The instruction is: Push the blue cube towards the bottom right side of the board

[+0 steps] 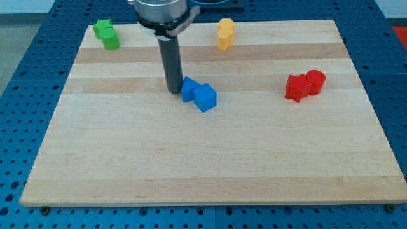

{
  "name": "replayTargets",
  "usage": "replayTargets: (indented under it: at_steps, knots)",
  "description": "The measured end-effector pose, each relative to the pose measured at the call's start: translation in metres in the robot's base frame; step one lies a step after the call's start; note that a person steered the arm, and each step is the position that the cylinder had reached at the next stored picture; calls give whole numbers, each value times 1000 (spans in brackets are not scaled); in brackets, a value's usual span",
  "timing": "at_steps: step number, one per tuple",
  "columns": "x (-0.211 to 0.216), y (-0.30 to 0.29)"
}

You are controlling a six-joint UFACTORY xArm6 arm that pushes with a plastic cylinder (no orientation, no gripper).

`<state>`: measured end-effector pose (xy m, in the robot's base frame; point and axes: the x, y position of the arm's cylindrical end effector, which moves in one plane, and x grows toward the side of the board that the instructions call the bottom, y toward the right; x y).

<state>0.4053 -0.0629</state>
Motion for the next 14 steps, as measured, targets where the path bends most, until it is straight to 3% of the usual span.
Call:
replayTargets:
  at_steps: [6,11,12,14]
  knots:
    - [84,124]
    - [145,137]
    - [152,164]
    - [155,161]
